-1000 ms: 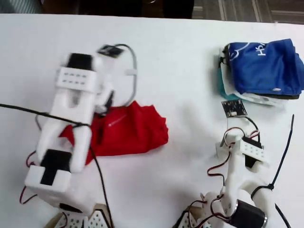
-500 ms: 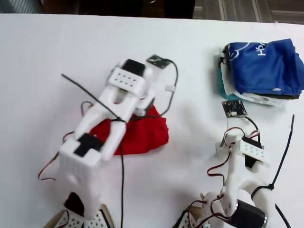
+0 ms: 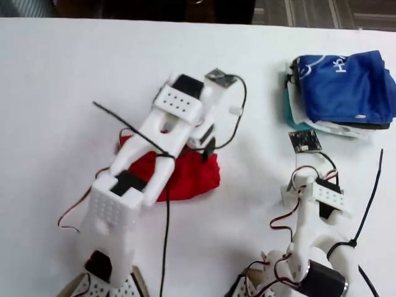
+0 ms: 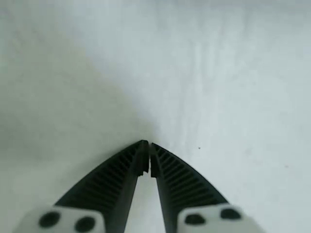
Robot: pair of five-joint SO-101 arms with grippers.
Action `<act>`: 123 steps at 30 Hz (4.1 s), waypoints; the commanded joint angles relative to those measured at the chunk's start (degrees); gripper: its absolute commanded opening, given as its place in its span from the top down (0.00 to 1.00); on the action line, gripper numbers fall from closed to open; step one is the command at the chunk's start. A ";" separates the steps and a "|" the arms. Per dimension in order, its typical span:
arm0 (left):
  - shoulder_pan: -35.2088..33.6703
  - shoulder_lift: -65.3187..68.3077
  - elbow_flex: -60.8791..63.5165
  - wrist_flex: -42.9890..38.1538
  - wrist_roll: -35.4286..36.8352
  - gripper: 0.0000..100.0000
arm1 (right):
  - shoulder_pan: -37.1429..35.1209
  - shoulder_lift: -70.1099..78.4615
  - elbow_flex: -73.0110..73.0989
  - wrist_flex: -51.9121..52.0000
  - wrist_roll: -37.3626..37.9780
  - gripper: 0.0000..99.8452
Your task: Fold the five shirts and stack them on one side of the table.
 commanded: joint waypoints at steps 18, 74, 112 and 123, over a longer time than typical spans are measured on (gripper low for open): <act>-20.13 -11.52 17.27 -1.14 -8.97 0.97 | -0.13 -1.98 -0.26 -1.45 0.44 0.98; 10.99 -37.80 61.32 -19.34 -14.33 0.97 | -0.13 -1.98 -0.26 -1.63 0.35 0.98; 1.23 -8.53 12.00 -12.48 -5.45 0.85 | -0.13 -1.98 -0.26 -1.63 0.35 0.98; 11.16 -8.62 12.18 -0.44 -2.90 0.79 | -0.13 -1.98 -0.26 -1.71 0.35 0.98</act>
